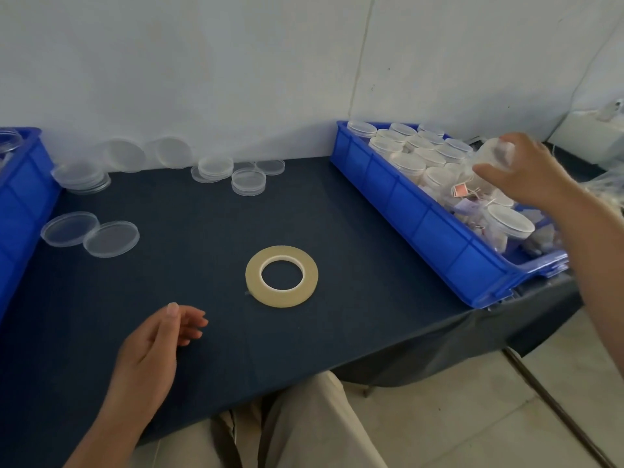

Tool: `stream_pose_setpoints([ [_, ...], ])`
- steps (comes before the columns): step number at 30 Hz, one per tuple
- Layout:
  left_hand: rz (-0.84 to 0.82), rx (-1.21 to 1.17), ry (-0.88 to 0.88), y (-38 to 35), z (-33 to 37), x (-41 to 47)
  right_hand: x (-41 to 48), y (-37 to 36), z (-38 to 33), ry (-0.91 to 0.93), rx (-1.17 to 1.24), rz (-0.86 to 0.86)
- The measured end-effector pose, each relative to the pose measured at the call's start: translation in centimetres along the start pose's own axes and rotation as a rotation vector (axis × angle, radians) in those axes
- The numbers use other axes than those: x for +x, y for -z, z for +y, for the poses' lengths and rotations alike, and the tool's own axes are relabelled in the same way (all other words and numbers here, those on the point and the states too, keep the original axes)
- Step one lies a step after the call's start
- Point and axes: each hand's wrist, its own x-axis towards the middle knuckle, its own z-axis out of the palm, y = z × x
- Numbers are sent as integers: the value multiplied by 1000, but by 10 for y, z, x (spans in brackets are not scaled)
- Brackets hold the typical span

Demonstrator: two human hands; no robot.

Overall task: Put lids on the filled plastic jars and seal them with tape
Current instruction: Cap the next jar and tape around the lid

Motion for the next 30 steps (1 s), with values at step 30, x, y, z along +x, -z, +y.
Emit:
stream_pose_setpoints([
  [30,-29,81,-26,-1,9,-7,5,-63,18,-29,-347,-366],
])
